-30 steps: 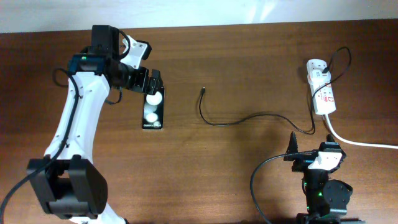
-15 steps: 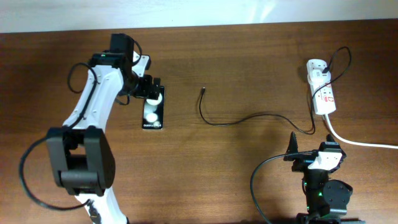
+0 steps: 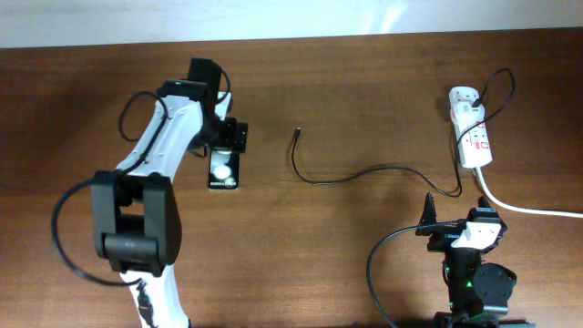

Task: Plug charger to phone and switch on socket
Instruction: 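Lower the left gripper and close it on the phone's long edges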

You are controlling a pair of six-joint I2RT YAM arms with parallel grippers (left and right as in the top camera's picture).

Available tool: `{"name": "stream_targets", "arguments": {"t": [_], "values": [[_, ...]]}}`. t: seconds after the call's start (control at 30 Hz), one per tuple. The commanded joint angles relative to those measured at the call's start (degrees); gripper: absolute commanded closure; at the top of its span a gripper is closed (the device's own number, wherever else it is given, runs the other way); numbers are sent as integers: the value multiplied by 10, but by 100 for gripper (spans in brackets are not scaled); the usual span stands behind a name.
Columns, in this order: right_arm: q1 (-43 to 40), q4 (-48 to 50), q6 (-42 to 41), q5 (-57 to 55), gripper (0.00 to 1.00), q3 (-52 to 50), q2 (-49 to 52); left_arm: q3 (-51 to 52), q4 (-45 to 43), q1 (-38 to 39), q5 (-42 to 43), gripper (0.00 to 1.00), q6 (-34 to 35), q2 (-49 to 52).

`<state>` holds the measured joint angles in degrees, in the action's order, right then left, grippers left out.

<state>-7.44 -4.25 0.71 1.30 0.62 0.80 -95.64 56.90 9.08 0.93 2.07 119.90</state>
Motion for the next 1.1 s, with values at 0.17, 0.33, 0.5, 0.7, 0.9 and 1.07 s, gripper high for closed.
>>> {"name": "stream_targets", "arguments": {"t": [0.17, 0.33, 0.5, 0.7, 0.9, 1.07], "values": [[4, -3, 4, -5, 1, -3, -4, -9, 14, 3, -9, 0, 24, 59], [4, -3, 4, -5, 1, -3, -4, -9, 16, 5, -7, 0, 25, 60], [4, -3, 4, -5, 1, -3, -4, -8, 16, 10, -7, 2, 44, 61], [4, -3, 4, -5, 1, -3, -4, -8, 15, 9, -8, 3, 48, 61], [4, -3, 4, -5, 1, -3, -4, -7, 17, 9, -10, 2, 55, 61], [4, -3, 4, -5, 1, -3, -4, -6, 17, 9, -14, 2, 63, 62]]}}
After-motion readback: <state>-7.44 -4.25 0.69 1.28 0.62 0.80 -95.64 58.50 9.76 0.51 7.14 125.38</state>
